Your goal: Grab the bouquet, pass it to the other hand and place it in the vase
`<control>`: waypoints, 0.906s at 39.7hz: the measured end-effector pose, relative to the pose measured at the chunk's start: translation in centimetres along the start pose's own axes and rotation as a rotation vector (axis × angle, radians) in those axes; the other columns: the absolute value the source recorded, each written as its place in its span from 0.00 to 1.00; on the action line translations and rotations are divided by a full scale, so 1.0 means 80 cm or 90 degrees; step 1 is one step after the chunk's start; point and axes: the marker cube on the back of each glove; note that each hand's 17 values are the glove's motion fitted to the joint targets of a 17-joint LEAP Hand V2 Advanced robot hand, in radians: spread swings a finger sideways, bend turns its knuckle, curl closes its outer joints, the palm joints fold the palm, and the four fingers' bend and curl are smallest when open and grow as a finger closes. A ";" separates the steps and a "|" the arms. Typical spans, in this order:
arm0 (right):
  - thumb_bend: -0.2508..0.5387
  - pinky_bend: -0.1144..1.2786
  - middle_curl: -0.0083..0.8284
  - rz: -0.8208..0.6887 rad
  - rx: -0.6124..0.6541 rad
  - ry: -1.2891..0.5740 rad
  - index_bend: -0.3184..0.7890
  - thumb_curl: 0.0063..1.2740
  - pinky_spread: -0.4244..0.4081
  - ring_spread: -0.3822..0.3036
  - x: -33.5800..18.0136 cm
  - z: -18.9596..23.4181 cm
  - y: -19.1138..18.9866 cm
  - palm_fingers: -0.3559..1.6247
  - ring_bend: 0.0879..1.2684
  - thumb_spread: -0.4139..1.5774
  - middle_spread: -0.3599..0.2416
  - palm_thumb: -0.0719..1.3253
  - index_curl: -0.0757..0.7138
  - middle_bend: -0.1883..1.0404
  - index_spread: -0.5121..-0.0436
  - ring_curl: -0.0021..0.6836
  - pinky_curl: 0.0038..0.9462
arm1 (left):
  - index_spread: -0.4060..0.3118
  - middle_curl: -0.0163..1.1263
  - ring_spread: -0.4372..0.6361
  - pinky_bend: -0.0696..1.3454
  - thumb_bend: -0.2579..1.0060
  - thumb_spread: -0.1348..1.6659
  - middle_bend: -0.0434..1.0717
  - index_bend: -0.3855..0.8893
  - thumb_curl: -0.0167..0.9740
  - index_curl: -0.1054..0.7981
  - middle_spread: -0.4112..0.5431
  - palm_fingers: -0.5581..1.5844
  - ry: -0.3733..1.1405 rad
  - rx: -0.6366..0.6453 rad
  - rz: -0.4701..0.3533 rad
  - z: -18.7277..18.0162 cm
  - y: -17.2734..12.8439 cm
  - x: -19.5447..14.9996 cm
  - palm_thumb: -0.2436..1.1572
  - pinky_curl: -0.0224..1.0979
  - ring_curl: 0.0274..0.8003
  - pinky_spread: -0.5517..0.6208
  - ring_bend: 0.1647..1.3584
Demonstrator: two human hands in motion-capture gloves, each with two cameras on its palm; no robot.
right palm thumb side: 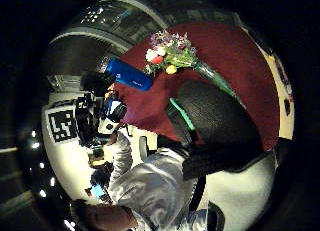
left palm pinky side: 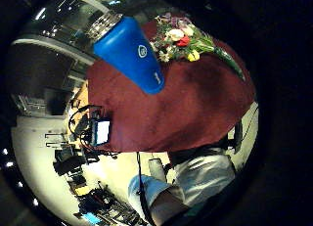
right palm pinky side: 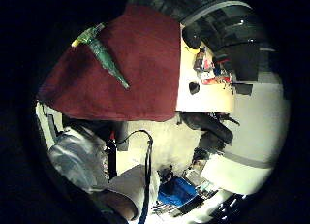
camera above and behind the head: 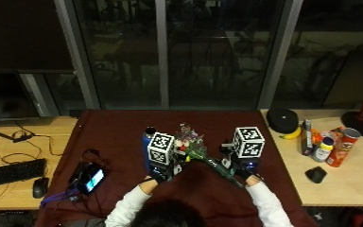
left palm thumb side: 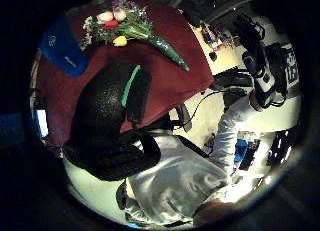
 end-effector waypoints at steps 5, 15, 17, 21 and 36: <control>0.60 0.42 0.13 -0.002 0.011 0.001 0.38 0.07 0.68 0.63 0.005 -0.007 0.007 0.35 0.30 0.56 0.58 0.31 0.17 0.32 0.51 0.21 0.18 | 0.51 0.14 0.53 0.24 0.31 0.47 0.24 0.45 0.11 0.25 0.49 0.51 -0.005 0.006 0.009 -0.006 0.002 0.004 0.35 0.14 0.16 0.60 0.24; 0.57 0.43 0.23 -0.012 0.031 -0.024 0.40 0.11 0.74 0.65 0.010 -0.026 0.017 0.34 0.32 0.73 0.59 0.33 0.24 0.33 0.34 0.30 0.25 | 0.50 0.21 0.57 0.23 0.28 0.64 0.21 0.44 0.17 0.34 0.50 0.50 -0.008 0.014 0.016 -0.013 0.000 0.004 0.36 0.20 0.23 0.64 0.24; 0.55 0.43 0.24 -0.014 0.033 -0.026 0.40 0.11 0.75 0.65 0.007 -0.031 0.014 0.34 0.33 0.75 0.59 0.33 0.25 0.33 0.34 0.31 0.26 | 0.49 0.22 0.58 0.23 0.27 0.66 0.21 0.43 0.18 0.36 0.51 0.50 0.001 0.019 0.013 -0.015 -0.002 0.002 0.36 0.21 0.24 0.65 0.24; 0.53 0.45 0.28 -0.010 0.036 -0.022 0.36 0.13 0.76 0.66 0.004 -0.037 0.011 0.37 0.36 0.78 0.62 0.34 0.24 0.35 0.34 0.33 0.27 | 0.49 0.24 0.58 0.22 0.26 0.68 0.21 0.43 0.20 0.38 0.51 0.50 0.018 0.031 0.006 -0.019 -0.004 -0.002 0.36 0.22 0.25 0.65 0.24; 0.44 0.53 0.38 0.029 -0.003 -0.036 0.33 0.18 0.79 0.63 0.026 -0.029 -0.019 0.40 0.45 0.78 0.64 0.39 0.21 0.40 0.51 0.44 0.34 | 0.54 0.28 0.59 0.24 0.19 0.71 0.21 0.40 0.25 0.40 0.51 0.48 0.050 0.061 0.013 -0.032 -0.003 -0.002 0.35 0.27 0.29 0.65 0.25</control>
